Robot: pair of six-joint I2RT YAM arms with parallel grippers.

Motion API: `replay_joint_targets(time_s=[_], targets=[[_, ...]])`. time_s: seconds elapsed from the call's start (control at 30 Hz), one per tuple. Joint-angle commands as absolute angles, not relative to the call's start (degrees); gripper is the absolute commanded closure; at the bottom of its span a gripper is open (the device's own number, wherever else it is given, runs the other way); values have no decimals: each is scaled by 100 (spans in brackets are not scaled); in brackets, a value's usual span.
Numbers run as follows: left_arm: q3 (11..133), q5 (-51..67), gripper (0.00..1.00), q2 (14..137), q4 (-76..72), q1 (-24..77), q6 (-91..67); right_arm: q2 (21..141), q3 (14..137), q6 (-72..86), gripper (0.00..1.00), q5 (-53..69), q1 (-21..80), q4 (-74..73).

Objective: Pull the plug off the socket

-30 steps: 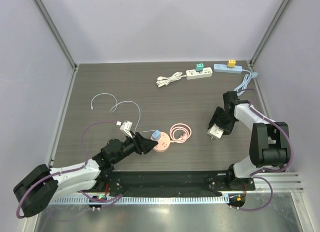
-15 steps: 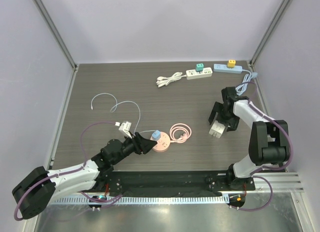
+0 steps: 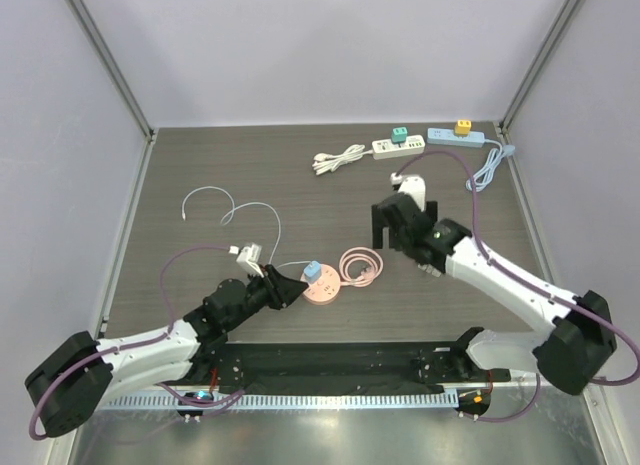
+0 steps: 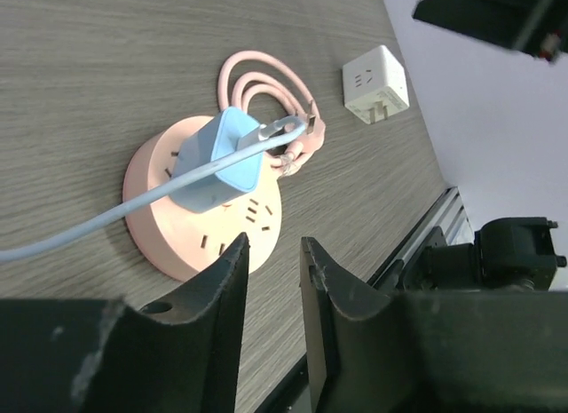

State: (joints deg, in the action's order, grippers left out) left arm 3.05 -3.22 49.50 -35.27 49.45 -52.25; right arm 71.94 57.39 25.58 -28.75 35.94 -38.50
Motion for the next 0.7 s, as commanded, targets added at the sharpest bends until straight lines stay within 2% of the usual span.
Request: replay_joint_targets(time_s=[0.0,0.07,0.1,0.17,0.2,0.3,0.57,0.67], targets=[[-168,-492,71,5123,-3577,4975,-5247,6576,4933,2461,0,-3350,4367,-2535],[-106,-510,77,5326,-3568,4983,-5264,6206,4389,2426,1,-2930,4719,-1745],[-79,-545,84,5413,-3568,5001,-5273,6101,4247,2434,2,-2761,4798,-1531],[-9,-589,88,5580,-3533,5019,-5308,5969,3948,2356,3,-2201,5026,-962],[-17,-606,94,5625,-3498,5027,-5326,5950,3885,2242,4,-2058,5132,-810],[167,-685,100,5818,-3428,5045,-5431,5994,3806,2031,5,-1425,5405,-379],[290,-861,100,5976,-3243,5045,-5581,6749,4165,1732,8,-660,5695,-26],[360,-826,100,6055,-3217,5054,-5537,7162,4455,1591,8,-860,5976,-79]])
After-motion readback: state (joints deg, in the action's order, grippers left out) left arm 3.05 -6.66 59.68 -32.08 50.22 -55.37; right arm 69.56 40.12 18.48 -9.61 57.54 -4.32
